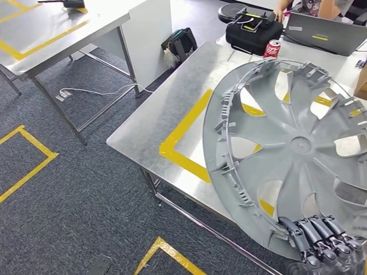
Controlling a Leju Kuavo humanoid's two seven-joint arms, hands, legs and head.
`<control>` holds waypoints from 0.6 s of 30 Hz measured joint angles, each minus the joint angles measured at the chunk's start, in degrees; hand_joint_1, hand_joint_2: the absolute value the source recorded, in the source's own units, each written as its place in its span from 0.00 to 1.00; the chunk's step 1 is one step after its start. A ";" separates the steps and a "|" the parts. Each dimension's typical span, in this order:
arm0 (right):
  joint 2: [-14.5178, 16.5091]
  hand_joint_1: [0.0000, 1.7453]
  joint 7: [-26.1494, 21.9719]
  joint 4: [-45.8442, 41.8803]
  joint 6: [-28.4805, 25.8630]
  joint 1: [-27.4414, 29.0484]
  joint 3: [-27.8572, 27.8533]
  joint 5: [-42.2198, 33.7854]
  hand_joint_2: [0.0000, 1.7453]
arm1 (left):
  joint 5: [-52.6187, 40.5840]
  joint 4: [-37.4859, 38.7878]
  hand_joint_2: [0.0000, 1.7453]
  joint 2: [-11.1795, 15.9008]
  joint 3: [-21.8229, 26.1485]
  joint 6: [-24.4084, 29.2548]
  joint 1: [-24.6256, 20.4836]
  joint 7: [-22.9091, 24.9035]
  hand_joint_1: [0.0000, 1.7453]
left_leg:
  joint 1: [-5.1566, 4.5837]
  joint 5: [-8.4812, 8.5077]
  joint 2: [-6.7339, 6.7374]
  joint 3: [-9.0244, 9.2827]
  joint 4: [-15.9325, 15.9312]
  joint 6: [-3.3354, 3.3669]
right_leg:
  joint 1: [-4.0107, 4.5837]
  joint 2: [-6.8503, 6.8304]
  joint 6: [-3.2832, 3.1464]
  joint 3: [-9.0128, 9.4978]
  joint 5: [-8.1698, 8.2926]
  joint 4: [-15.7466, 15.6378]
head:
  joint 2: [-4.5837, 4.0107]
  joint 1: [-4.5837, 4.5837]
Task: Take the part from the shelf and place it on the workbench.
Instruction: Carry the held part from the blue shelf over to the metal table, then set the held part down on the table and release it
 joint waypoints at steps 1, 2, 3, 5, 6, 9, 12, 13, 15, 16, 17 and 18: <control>-0.05 1.00 0.31 0.03 0.00 0.01 0.14 0.01 1.00 | 0.01 0.00 1.00 0.01 0.01 -0.08 0.04 -0.05 0.00 | 0.00 1.36 -0.02 -0.24 -1.38 0.02 | -0.01 0.37 0.09 0.46 -0.35 0.00 | 0.00 -0.01; -0.13 1.00 0.60 0.08 0.00 0.02 0.29 0.01 1.00 | 0.03 0.00 1.00 0.03 0.01 -0.18 0.06 -0.08 0.00 | 0.01 3.96 -0.18 0.41 -4.42 0.08 | -0.04 0.78 0.23 0.96 -0.70 0.00 | -0.01 0.02; -0.23 1.00 0.86 0.15 0.00 0.01 0.43 0.01 1.00 | 0.08 0.00 1.00 0.06 0.01 -0.29 0.12 -0.09 0.00 | 0.06 7.11 -0.88 1.49 -8.29 0.16 | -0.09 1.19 0.41 1.15 -1.04 -0.02 | -0.01 0.02; -0.44 1.00 1.22 0.33 -0.02 -0.08 0.71 0.03 1.00 | 0.16 0.00 1.00 0.15 0.01 -0.54 0.23 -0.11 0.00 | 0.12 10.20 -2.48 3.20 -14.12 0.50 | -0.11 2.16 0.93 1.32 -1.60 0.16 | -0.01 0.00; -0.52 1.00 1.37 0.40 -0.03 -0.12 0.82 0.04 1.00 | 0.21 0.00 1.00 0.19 0.01 -0.63 0.30 -0.11 0.00 | 0.12 10.62 -3.01 3.50 -15.27 0.74 | -0.14 2.68 1.22 1.10 -1.80 0.18 | -0.01 -0.04; -0.70 1.00 1.66 0.47 -0.07 -0.05 1.00 0.08 1.00 | 0.34 0.00 1.00 0.17 0.02 -0.77 0.13 -0.10 0.00 | 0.22 10.84 -2.04 4.05 -15.76 1.64 | -0.16 3.34 2.18 0.93 -2.42 0.14 | 0.00 0.00; -0.94 1.00 2.15 0.54 -0.10 -0.10 1.17 0.08 1.00 | 0.39 0.00 1.00 0.10 0.01 -0.79 -0.17 -0.11 0.00 | 0.40 10.42 -0.65 4.76 -16.15 2.53 | -0.02 0.63 3.03 -2.29 -6.32 6.98 | 0.00 0.46; -1.04 1.00 2.55 0.57 -0.12 -0.13 1.24 0.08 1.00 | 0.43 0.00 1.00 0.11 0.02 -0.80 -0.12 -0.11 0.00 | 0.37 10.19 -0.13 4.92 -16.15 2.72 | -0.04 0.06 3.23 -4.50 -8.06 11.02 | 0.00 0.55; -1.30 1.00 3.71 0.68 -0.14 -0.05 1.46 0.08 1.00 | 0.49 0.00 1.00 0.13 0.03 -0.80 -0.02 -0.11 0.00 | 0.34 9.74 0.89 5.39 -16.14 2.80 | -0.11 -0.30 3.54 -7.57 -9.03 15.97 | -0.01 0.53; -1.49 1.00 4.29 0.74 -0.14 0.03 1.64 0.08 1.00 | 0.51 0.00 1.00 0.12 0.02 -0.80 -0.01 -0.11 0.00 | 0.35 9.46 1.35 5.75 -16.13 2.76 | -0.16 -0.47 3.63 -7.56 -7.75 15.31 | -0.01 0.54; -1.63 1.00 4.74 0.81 -0.13 0.10 1.85 0.08 1.00 | 0.51 0.00 1.00 0.09 0.02 -0.80 -0.02 -0.11 0.00 | 0.38 9.16 1.77 6.20 -16.13 2.65 | -0.23 -0.89 3.67 -6.36 -5.52 12.36 | 0.00 0.54; -1.77 1.00 5.04 0.87 -0.13 0.16 2.04 0.08 1.00 | 0.51 0.00 1.00 0.06 0.01 -0.80 -0.03 -0.12 0.00 | 0.35 8.83 2.16 6.70 -16.13 2.44 | -0.26 -1.97 3.69 -4.50 -3.11 8.17 | 0.00 0.55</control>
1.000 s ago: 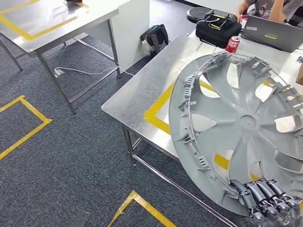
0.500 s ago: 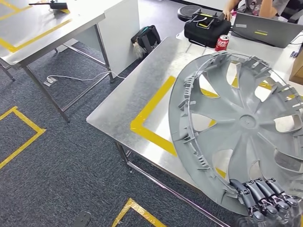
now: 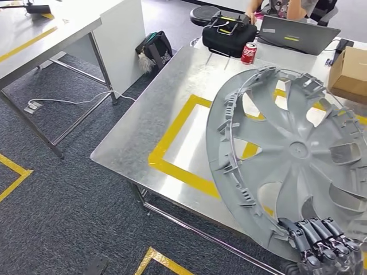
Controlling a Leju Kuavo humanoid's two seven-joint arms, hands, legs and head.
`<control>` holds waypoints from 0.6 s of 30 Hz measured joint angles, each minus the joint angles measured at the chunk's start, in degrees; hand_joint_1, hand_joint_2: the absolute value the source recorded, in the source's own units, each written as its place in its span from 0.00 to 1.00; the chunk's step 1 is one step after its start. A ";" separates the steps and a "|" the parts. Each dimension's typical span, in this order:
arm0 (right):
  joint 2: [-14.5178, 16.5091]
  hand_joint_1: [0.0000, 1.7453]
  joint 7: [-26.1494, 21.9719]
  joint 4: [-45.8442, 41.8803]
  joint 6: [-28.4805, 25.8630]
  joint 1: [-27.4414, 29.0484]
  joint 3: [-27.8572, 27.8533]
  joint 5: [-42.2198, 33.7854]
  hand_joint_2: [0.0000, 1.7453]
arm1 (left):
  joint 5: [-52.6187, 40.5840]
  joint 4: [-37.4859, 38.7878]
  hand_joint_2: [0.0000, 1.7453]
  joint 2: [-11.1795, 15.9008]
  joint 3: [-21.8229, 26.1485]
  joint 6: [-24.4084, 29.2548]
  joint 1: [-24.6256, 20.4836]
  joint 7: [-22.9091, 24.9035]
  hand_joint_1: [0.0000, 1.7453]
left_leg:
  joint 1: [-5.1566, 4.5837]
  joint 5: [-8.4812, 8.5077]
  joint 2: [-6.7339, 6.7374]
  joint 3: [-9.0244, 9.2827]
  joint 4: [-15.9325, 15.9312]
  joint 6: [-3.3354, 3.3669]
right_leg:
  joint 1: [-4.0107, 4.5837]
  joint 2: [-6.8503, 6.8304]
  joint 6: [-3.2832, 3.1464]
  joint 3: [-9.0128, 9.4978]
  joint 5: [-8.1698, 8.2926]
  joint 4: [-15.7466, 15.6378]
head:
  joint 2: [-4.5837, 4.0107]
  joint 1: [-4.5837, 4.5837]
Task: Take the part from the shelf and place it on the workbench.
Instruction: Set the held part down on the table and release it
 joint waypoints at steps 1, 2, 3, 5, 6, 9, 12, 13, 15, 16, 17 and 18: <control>-0.12 1.00 0.15 0.04 0.00 0.00 0.13 -0.01 1.00 | 0.01 0.00 1.00 -0.01 -0.01 0.00 0.00 0.00 0.00 | -0.15 -0.33 0.35 0.44 0.07 -0.29 | 0.04 -1.02 -0.12 1.71 1.77 -3.77 | 0.00 -0.01; -0.20 1.00 0.35 0.07 -0.01 -0.03 0.23 -0.02 1.00 | 0.02 0.00 1.00 0.01 -0.01 0.01 0.00 -0.01 0.00 | -0.31 -0.59 0.69 0.76 0.13 -0.59 | 0.09 -1.72 -0.38 3.02 2.82 -6.39 | 0.00 -0.06; -0.31 1.00 0.70 0.10 -0.01 -0.06 0.32 -0.03 1.00 | 0.05 0.00 1.00 0.04 0.00 0.03 0.01 -0.03 0.00 | -0.48 -0.75 1.05 0.95 0.15 -0.85 | 0.17 -2.03 -0.69 3.58 3.12 -7.56 | -0.01 -0.09; -0.56 1.00 2.11 0.19 -0.02 0.03 0.51 -0.04 1.00 | 0.20 0.00 1.00 0.08 0.01 0.17 -0.02 -0.13 0.00 | -0.52 -0.87 1.90 1.16 0.08 -1.31 | 0.26 -0.88 -1.44 3.57 3.21 -7.61 | -0.01 -0.15; -0.72 1.00 3.24 0.25 -0.02 0.20 0.57 -0.04 1.00 | 0.32 0.00 1.00 0.08 0.02 0.30 -0.06 -0.26 0.00 | -0.43 -1.12 1.79 1.19 0.21 -1.62 | 0.20 -0.34 -1.75 3.48 3.32 -7.67 | -0.01 -0.15; -1.19 1.00 8.15 0.64 -0.02 0.73 0.62 -0.07 1.00 | 0.69 0.00 1.00 0.08 0.02 0.90 -0.05 -0.88 0.00 | -0.23 -4.85 -0.63 -1.46 6.13 -2.39 | -0.16 1.16 -2.62 3.52 3.57 -7.90 | 0.00 -0.22; -1.89 1.00 14.55 1.48 -0.02 1.58 0.45 -0.43 1.00 | 1.04 0.00 1.00 0.08 0.02 1.32 0.48 -1.49 0.00 | -0.22 -8.39 -1.56 -6.75 16.15 -2.42 | -0.21 3.03 -2.89 3.48 3.54 -7.90 | -0.01 -0.21; -2.15 1.00 16.09 1.79 -0.02 1.93 0.30 -0.83 1.00 | 1.13 0.00 1.00 0.08 0.03 1.38 0.66 -1.65 0.00 | -0.21 -7.66 -1.63 -7.19 16.47 -2.33 | -0.21 3.78 -2.89 3.51 3.53 -7.90 | -0.01 -0.22; -2.62 1.00 17.50 2.46 -0.02 2.60 -0.15 -2.23 1.00 | 1.25 0.00 1.00 0.14 0.04 1.44 0.82 -1.85 0.00 | -0.13 -3.65 -2.54 -5.02 11.12 -2.01 | -0.28 5.33 -2.83 3.60 3.52 -7.90 | -0.01 -0.22; -2.76 1.00 17.58 2.80 -0.02 2.91 -0.50 -3.12 1.00 | 1.27 0.00 1.00 0.20 0.05 1.43 0.84 -1.88 0.00 | -0.03 -1.77 -4.03 -3.25 7.17 -1.79 | -0.27 6.06 -2.67 3.59 3.49 -7.84 | -0.01 -0.23; -2.87 1.00 17.35 3.14 -0.03 3.20 -0.93 -4.11 1.00 | 1.28 0.00 1.00 0.26 0.07 1.41 0.83 -1.90 0.00 | 0.13 -0.59 -5.38 -1.70 3.78 -1.68 | -0.27 6.78 -2.44 3.49 3.45 -7.75 | -0.01 -0.19; -2.93 1.00 16.90 3.48 -0.03 3.48 -1.46 -5.22 1.00 | 1.30 0.00 1.00 0.31 0.08 1.36 0.82 -1.90 0.00 | 0.21 -0.13 -6.49 -0.70 1.57 -1.58 | -0.30 7.38 -2.10 3.34 3.44 -7.73 | -0.01 -0.17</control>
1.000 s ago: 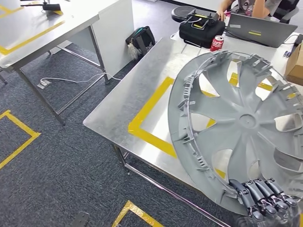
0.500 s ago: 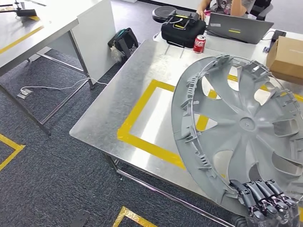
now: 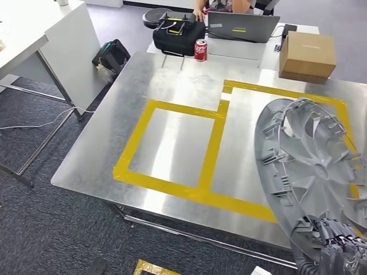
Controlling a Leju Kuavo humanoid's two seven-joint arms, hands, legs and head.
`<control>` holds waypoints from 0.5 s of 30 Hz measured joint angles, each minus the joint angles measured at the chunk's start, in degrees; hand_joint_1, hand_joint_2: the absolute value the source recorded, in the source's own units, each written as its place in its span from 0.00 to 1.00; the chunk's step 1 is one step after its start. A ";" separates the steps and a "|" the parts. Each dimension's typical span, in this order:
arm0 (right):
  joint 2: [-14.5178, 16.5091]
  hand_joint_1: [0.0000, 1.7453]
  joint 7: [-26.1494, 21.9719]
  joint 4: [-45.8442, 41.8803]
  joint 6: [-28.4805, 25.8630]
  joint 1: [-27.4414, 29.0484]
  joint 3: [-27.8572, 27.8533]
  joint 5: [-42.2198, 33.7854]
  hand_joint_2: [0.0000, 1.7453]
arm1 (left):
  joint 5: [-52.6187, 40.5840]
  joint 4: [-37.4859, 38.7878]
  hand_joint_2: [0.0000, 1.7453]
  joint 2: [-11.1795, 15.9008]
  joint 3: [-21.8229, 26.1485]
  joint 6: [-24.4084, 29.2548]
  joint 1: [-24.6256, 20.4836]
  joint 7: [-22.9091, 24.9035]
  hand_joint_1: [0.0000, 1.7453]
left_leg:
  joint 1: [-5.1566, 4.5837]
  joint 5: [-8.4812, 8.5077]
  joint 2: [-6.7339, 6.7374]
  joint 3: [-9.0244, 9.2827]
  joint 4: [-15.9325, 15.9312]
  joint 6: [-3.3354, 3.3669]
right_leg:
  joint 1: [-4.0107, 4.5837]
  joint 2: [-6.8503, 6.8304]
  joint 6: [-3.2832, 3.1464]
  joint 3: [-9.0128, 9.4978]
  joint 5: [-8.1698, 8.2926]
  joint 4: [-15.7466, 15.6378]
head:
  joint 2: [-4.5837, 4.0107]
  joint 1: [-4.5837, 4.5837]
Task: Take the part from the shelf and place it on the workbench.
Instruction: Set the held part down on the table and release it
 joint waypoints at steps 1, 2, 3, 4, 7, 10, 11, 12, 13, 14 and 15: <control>-0.02 1.00 -0.58 0.37 -0.01 0.29 -0.61 -1.27 1.00 | 0.02 0.00 1.00 0.03 0.01 -0.05 0.00 0.01 0.00 | 0.00 -0.14 -0.54 0.39 -0.90 0.11 | -0.07 0.56 0.40 -0.15 0.03 -0.06 | 0.00 0.01; -0.03 1.00 -1.25 0.85 -0.02 0.63 -1.33 -2.76 1.00 | 0.05 0.00 1.00 0.03 0.02 -0.10 0.00 0.01 0.00 | -0.05 -0.23 -0.14 0.52 -1.19 0.23 | -0.19 1.07 0.79 -0.38 0.15 -0.32 | 0.00 0.02; -0.02 1.00 -1.92 1.44 0.08 1.09 -2.15 -4.52 1.00 | 0.07 0.00 1.00 0.01 0.03 -0.14 0.01 0.01 0.00 | -0.09 -0.17 0.15 0.67 -1.47 0.33 | -0.25 1.39 1.04 -0.24 0.27 -0.61 | 0.00 0.00; 0.00 1.00 -2.54 2.11 0.35 1.57 -3.08 -6.40 1.00 | 0.09 0.00 1.00 -0.02 0.04 -0.17 0.02 0.01 0.00 | -0.04 -0.07 0.34 0.85 -1.79 0.30 | -0.18 1.50 0.61 -0.03 0.43 -1.03 | 0.00 0.12; 0.13 1.00 -4.58 4.40 2.72 2.67 -6.63 -11.21 1.00 | 0.08 0.00 1.00 -0.14 0.05 -0.33 -0.11 -0.02 0.00 | 0.14 0.21 0.45 1.19 -2.39 0.09 | 0.18 1.19 -2.04 0.63 0.67 -1.78 | 0.00 0.56; 0.84 1.00 -7.60 6.63 6.82 3.08 -11.64 -14.38 1.00 | -0.03 0.00 1.00 -0.21 0.05 -0.40 -0.08 0.10 0.00 | -0.15 0.26 0.38 1.19 -2.33 0.66 | 0.04 0.80 -1.94 0.61 0.85 -2.04 | 0.01 0.56; 1.15 1.00 -8.53 7.36 8.41 2.96 -13.37 -15.13 1.00 | -0.13 0.00 1.00 -0.18 0.05 -0.45 -0.04 0.16 0.00 | -0.25 0.24 0.33 1.19 -2.31 0.83 | -0.06 0.66 -1.36 0.65 0.86 -2.19 | 0.01 0.54; 1.46 1.00 -9.44 8.13 10.20 2.68 -15.10 -15.72 1.00 | -0.26 0.00 1.00 -0.14 0.05 -0.55 -0.01 0.21 0.00 | -0.33 0.23 0.29 1.18 -2.29 0.93 | -0.20 0.58 -0.45 0.75 0.88 -2.36 | 0.00 0.55; 1.74 1.00 -10.30 8.87 12.16 2.25 -16.83 -16.16 1.00 | -0.41 0.00 1.00 -0.09 0.05 -0.70 -0.01 0.26 0.00 | -0.40 0.22 0.26 1.17 -2.27 1.00 | -0.33 0.54 0.49 0.92 0.92 -2.52 | 0.00 0.54; 2.01 1.00 -11.23 9.61 14.66 1.71 -18.62 -16.56 1.00 | -0.57 0.00 1.00 -0.05 0.05 -0.88 -0.01 0.32 0.00 | -0.45 0.24 0.26 1.17 -2.26 1.07 | -0.44 0.53 1.26 1.07 0.95 -2.64 | 0.00 0.52; 2.23 1.00 -12.09 10.33 17.60 1.04 -20.44 -16.92 1.00 | -0.72 0.00 1.00 -0.01 0.05 -1.10 -0.04 0.37 0.00 | -0.48 0.26 0.26 1.17 -2.25 1.12 | -0.51 0.53 1.70 1.21 0.98 -2.70 | 0.00 0.52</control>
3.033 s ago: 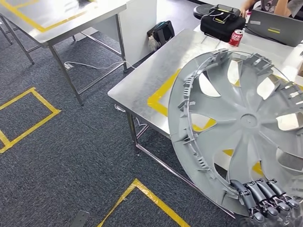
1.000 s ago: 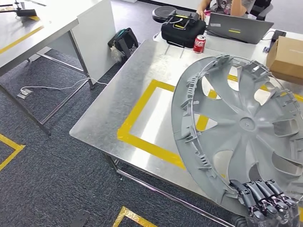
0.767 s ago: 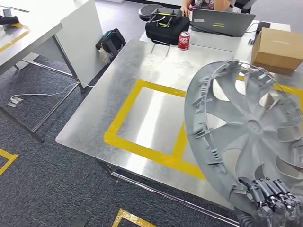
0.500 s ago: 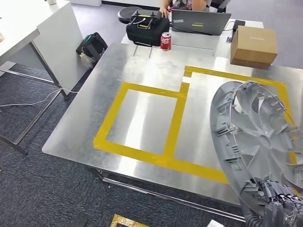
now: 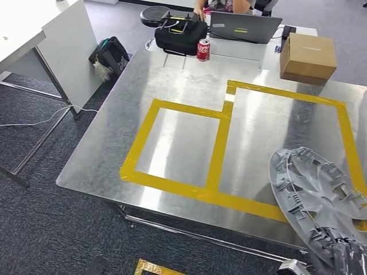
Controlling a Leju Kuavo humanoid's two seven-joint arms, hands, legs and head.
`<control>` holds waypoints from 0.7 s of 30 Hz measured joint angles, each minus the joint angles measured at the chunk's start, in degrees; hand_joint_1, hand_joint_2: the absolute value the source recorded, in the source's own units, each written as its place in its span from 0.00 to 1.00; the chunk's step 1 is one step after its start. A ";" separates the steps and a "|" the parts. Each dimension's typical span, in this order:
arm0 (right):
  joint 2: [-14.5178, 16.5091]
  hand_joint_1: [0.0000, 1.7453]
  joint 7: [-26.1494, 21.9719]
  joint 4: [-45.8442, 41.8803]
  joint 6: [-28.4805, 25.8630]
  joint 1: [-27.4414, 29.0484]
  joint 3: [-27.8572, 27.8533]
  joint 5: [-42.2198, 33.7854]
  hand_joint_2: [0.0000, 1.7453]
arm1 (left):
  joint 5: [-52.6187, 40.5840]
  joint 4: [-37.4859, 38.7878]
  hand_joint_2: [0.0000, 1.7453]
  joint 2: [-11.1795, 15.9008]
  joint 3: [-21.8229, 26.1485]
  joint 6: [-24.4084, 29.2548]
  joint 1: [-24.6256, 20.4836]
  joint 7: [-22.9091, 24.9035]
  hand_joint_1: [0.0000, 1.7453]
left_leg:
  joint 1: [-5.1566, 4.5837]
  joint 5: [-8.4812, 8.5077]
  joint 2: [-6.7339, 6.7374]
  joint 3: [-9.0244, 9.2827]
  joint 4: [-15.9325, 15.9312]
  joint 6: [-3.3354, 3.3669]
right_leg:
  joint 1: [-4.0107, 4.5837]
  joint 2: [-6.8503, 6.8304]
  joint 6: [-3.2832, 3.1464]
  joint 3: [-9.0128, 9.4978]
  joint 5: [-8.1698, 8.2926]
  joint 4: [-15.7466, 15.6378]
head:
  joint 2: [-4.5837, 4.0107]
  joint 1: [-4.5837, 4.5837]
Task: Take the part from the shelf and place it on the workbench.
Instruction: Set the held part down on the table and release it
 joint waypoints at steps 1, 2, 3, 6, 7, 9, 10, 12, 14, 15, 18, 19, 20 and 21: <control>0.16 1.00 -0.63 0.70 3.22 -0.77 -1.82 -0.33 1.00 | -0.14 0.00 1.00 0.04 -0.01 -0.20 -0.04 0.05 0.00 | -0.01 0.03 0.00 0.00 0.00 0.04 | -0.02 0.00 0.11 0.06 0.02 -0.01 | 0.00 -0.02; 0.23 1.00 -1.02 1.48 6.62 -1.64 -3.62 -0.72 1.00 | -0.27 0.00 1.00 0.08 -0.03 -0.40 -0.09 0.09 0.00 | -0.01 0.04 0.00 0.02 0.00 0.06 | -0.01 0.00 0.11 0.06 0.02 -0.01 | 0.00 -0.02; 0.20 1.00 -1.16 2.26 9.66 -2.68 -5.35 -1.11 1.00 | -0.40 0.00 1.00 0.13 -0.05 -0.60 -0.15 0.13 0.00 | 0.01 0.05 0.00 0.03 0.00 0.07 | 0.01 0.00 0.11 0.05 0.02 -0.01 | 0.00 -0.03; -0.75 1.00 -0.81 4.95 16.13 -6.52 -9.99 -2.24 1.00 | -0.69 0.00 1.00 0.28 -0.13 -1.12 -0.40 0.21 0.00 | 0.10 0.07 0.01 0.09 -0.01 0.06 | 0.10 -0.01 0.12 0.03 0.02 0.01 | 0.00 -0.03; -1.28 1.00 -0.63 5.86 17.28 -7.65 -11.29 -2.45 1.00 | -0.74 0.00 1.00 0.32 -0.15 -1.22 -0.49 0.24 0.00 | 0.14 0.08 0.01 0.11 -0.01 0.06 | 0.14 -0.02 0.11 0.00 0.02 0.01 | 0.00 -0.02; -2.11 1.00 -0.42 7.25 18.23 -9.20 -13.16 -2.68 1.00 | -0.78 0.00 1.00 0.39 -0.15 -1.32 -0.59 0.31 0.00 | 0.19 0.09 0.00 0.14 -0.02 0.04 | 0.20 -0.05 0.11 -0.05 0.02 0.03 | 0.00 -0.01; -2.33 1.00 -0.40 7.72 18.35 -9.65 -13.70 -2.75 1.00 | -0.79 0.00 1.00 0.43 -0.15 -1.33 -0.60 0.32 0.00 | 0.21 0.10 0.00 0.14 -0.02 0.03 | 0.21 -0.05 0.10 -0.04 0.02 0.05 | 0.00 -0.01; -2.58 1.00 -0.38 8.39 18.41 -10.24 -14.41 -2.80 1.00 | -0.85 0.00 1.00 0.49 -0.15 -1.33 -0.59 0.36 0.00 | 0.22 0.14 0.00 0.14 -0.02 -0.01 | 0.22 -0.05 0.09 0.03 0.04 0.13 | 0.00 -0.02; -2.71 1.00 -0.38 8.93 18.41 -10.62 -14.91 -2.82 1.00 | -0.92 0.00 1.00 0.54 -0.15 -1.33 -0.59 0.36 0.00 | 0.22 0.18 0.00 0.15 -0.02 -0.04 | 0.22 -0.05 0.08 0.05 0.04 0.19 | 0.00 -0.02; -2.74 1.00 -0.38 9.14 18.41 -10.75 -15.07 -2.82 1.00 | -0.93 0.00 1.00 0.56 -0.15 -1.33 -0.59 0.36 0.00 | 0.22 0.19 0.00 0.15 -0.02 -0.05 | 0.22 -0.04 0.08 0.05 0.04 0.21 | 0.00 -0.02; -2.78 1.00 -0.31 9.60 18.55 -10.92 -15.22 -2.82 1.00 | -0.96 0.00 1.00 0.59 -0.15 -1.34 -0.59 0.36 0.00 | 0.22 0.20 0.00 0.14 -0.02 -0.07 | 0.22 -0.04 0.08 0.04 0.04 0.24 | 0.00 -0.02; -2.92 1.00 -0.15 9.79 18.87 -11.10 -15.22 -2.79 1.00 | -1.02 0.00 1.00 0.59 -0.16 -1.37 -0.60 0.36 0.00 | 0.23 0.21 0.00 0.14 -0.02 -0.08 | 0.22 -0.03 0.07 0.03 0.05 0.25 | 0.00 -0.02; -3.31 1.00 0.12 10.14 19.35 -11.48 -15.19 -2.73 1.00 | -1.11 0.00 1.00 0.60 -0.17 -1.41 -0.61 0.38 0.00 | 0.23 0.21 0.01 0.14 -0.02 -0.09 | 0.22 -0.02 0.07 0.03 0.05 0.26 | 0.00 -0.03; -3.97 1.00 0.48 10.67 19.90 -12.10 -15.12 -2.60 1.00 | -1.22 0.00 1.00 0.60 -0.21 -1.47 -0.65 0.41 0.00 | 0.23 0.21 0.02 0.14 -0.03 -0.09 | 0.23 0.01 0.06 0.03 0.06 0.27 | 0.00 -0.03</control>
